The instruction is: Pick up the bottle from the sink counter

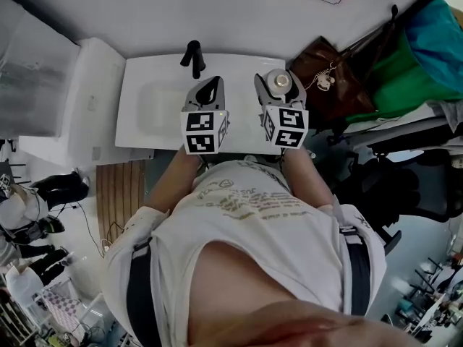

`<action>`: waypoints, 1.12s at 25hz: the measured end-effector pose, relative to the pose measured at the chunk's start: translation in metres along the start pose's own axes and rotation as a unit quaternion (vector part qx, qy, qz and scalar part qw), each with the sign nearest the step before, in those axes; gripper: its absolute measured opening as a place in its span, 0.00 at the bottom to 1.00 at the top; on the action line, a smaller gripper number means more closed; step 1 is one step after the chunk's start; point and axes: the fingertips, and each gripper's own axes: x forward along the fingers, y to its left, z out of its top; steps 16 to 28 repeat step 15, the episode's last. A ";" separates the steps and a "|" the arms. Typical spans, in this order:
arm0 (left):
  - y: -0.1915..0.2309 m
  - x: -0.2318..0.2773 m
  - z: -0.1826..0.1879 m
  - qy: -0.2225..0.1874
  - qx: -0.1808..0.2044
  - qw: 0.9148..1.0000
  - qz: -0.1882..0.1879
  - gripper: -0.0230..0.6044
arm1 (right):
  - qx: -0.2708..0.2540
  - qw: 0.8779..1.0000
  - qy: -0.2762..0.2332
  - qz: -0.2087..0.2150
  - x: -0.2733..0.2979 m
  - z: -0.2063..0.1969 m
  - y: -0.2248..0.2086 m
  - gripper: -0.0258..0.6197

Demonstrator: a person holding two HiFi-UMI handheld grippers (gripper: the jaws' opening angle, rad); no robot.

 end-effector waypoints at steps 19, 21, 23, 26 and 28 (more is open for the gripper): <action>-0.007 -0.005 0.003 -0.002 0.005 1.000 -0.003 0.07 | 0.010 1.000 -0.008 -0.008 -0.005 0.006 -0.007 0.53; -0.007 -0.005 0.003 -0.002 0.005 1.000 -0.003 0.07 | 0.010 1.000 -0.008 -0.008 -0.005 0.006 -0.007 0.53; -0.007 -0.005 0.003 -0.002 0.005 1.000 -0.003 0.07 | 0.010 1.000 -0.008 -0.008 -0.005 0.006 -0.007 0.53; -0.007 -0.005 0.003 -0.002 0.005 1.000 -0.003 0.07 | 0.010 1.000 -0.008 -0.008 -0.005 0.006 -0.007 0.53; -0.007 -0.005 0.003 -0.002 0.005 1.000 -0.003 0.07 | 0.010 1.000 -0.008 -0.008 -0.005 0.006 -0.007 0.53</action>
